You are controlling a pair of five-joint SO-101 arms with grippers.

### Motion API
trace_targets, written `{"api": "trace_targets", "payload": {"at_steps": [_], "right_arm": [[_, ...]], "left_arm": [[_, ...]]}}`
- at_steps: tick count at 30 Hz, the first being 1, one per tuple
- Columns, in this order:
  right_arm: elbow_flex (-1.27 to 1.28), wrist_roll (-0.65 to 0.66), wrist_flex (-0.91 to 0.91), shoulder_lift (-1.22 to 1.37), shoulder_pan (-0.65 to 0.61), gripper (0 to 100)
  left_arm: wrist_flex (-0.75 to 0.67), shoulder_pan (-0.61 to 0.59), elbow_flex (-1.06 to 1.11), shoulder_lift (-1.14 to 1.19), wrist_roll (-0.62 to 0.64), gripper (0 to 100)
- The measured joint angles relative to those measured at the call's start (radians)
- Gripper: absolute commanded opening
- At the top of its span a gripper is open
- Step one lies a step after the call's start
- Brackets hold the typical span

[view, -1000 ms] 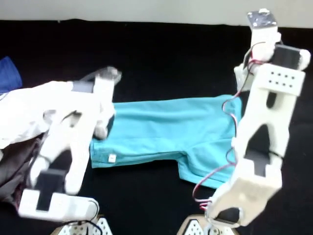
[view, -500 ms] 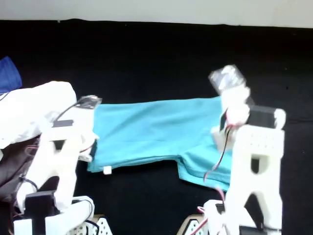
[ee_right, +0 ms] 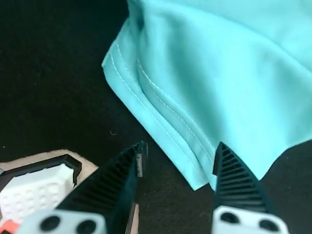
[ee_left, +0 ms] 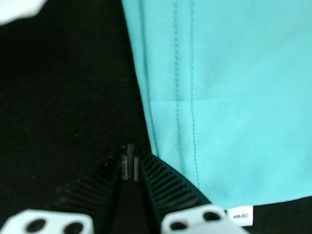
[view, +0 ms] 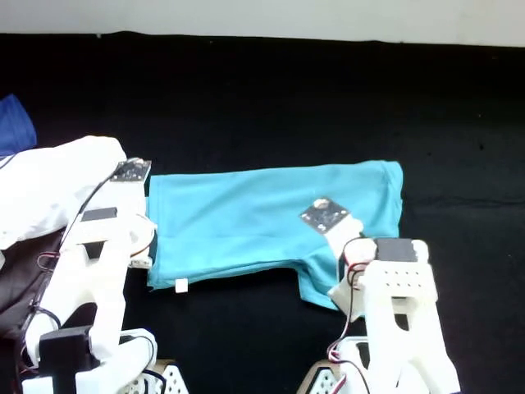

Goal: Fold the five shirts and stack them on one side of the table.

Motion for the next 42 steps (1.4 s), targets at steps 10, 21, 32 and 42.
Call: {"api": "trace_targets", "payload": {"at_steps": [10, 21, 32, 42], "right_arm": [[0.072, -0.041, -0.198, 0.0, -0.04, 12.7], [0.075, -0.143, -0.203, 0.0, -0.144, 22.7], [0.064, -0.226, -0.311, 0.204, -0.169, 7.7], [-0.103, -0.226, -0.201, 0.193, -0.169, 0.5]], "left_arm": [[-0.005, 0.0, 0.0, 0.0, 0.012, 1], [-0.005, 0.0, 0.0, 0.0, 0.012, 1], [-0.005, 0.0, 0.0, 0.0, 0.012, 1], [-0.005, 0.0, 0.0, 0.0, 0.012, 1]]}}
